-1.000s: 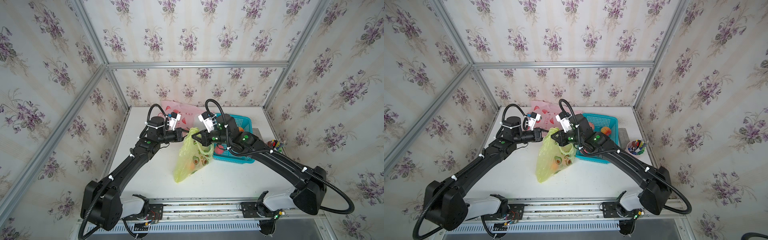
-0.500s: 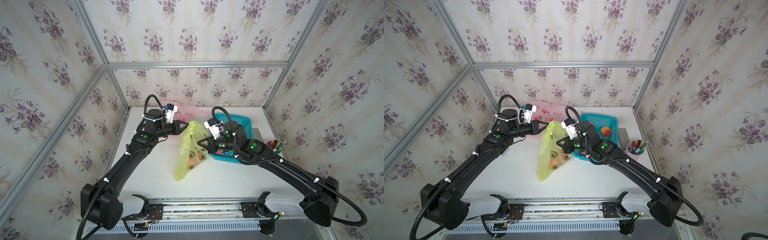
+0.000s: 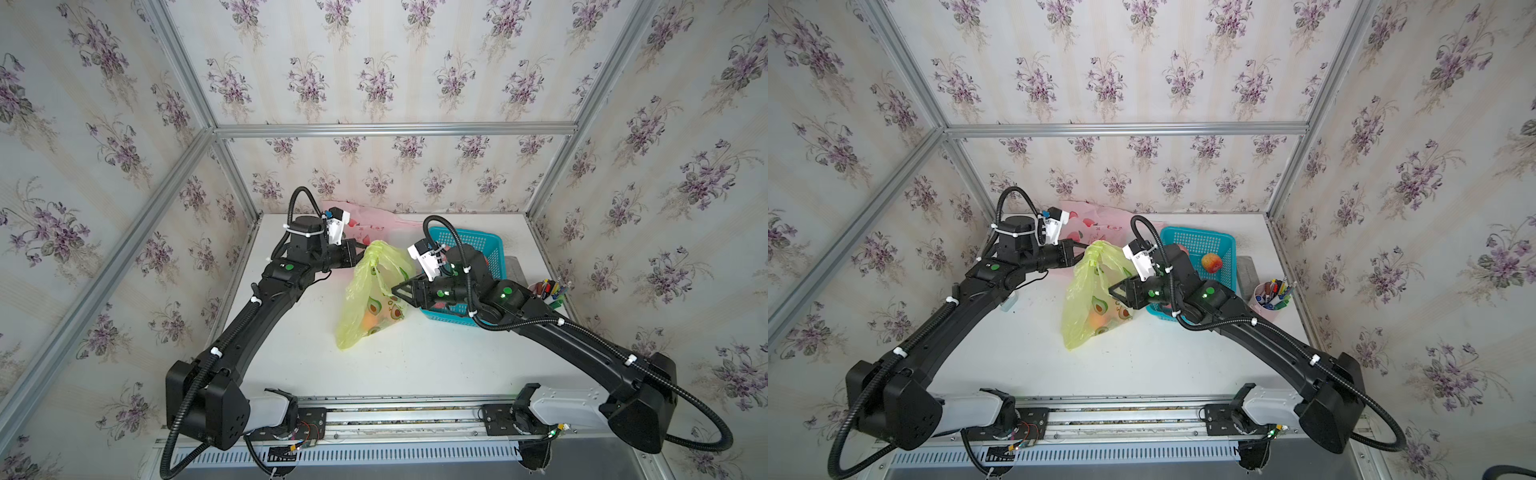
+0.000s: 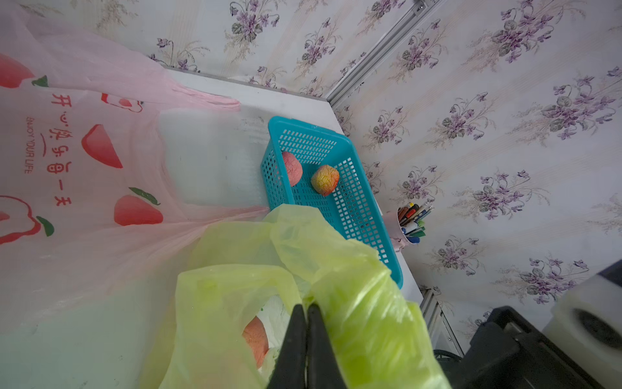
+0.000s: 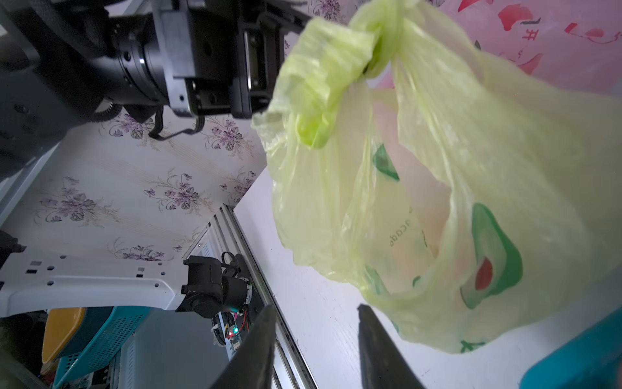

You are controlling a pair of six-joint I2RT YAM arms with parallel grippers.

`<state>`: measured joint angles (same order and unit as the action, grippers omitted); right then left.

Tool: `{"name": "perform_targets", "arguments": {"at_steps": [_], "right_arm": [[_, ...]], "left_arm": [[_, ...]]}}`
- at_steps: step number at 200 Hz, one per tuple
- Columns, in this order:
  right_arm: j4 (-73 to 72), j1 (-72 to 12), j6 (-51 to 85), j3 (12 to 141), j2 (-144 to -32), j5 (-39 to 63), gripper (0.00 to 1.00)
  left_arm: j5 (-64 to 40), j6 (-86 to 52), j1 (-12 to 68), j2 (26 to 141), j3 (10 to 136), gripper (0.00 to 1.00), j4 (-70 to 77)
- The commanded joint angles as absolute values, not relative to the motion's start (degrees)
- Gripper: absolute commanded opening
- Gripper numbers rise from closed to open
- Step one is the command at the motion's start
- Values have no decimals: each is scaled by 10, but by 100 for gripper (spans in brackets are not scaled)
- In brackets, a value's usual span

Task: Place the peach into a plastic bag & tie a knot
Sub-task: Tie the plastic bag at the center of the board.

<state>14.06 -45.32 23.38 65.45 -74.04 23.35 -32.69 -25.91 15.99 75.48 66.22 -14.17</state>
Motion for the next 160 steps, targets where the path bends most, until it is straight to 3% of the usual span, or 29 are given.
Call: {"name": "perform_targets", "arguments": {"at_steps": [1, 66, 121, 160], "right_arm": [[123, -453, 224, 693, -768, 228, 50], [127, -453, 219, 790, -858, 255, 51], [131, -453, 213, 805, -883, 255, 40], [121, -453, 216, 806, -893, 263, 39]], "left_arm": [[-345, -258, 159, 743, 656, 0, -136], [-367, -262, 159, 725, 648, 0, -136], [-375, -263, 159, 721, 644, 0, -134], [-376, -264, 159, 719, 641, 0, -134]]}}
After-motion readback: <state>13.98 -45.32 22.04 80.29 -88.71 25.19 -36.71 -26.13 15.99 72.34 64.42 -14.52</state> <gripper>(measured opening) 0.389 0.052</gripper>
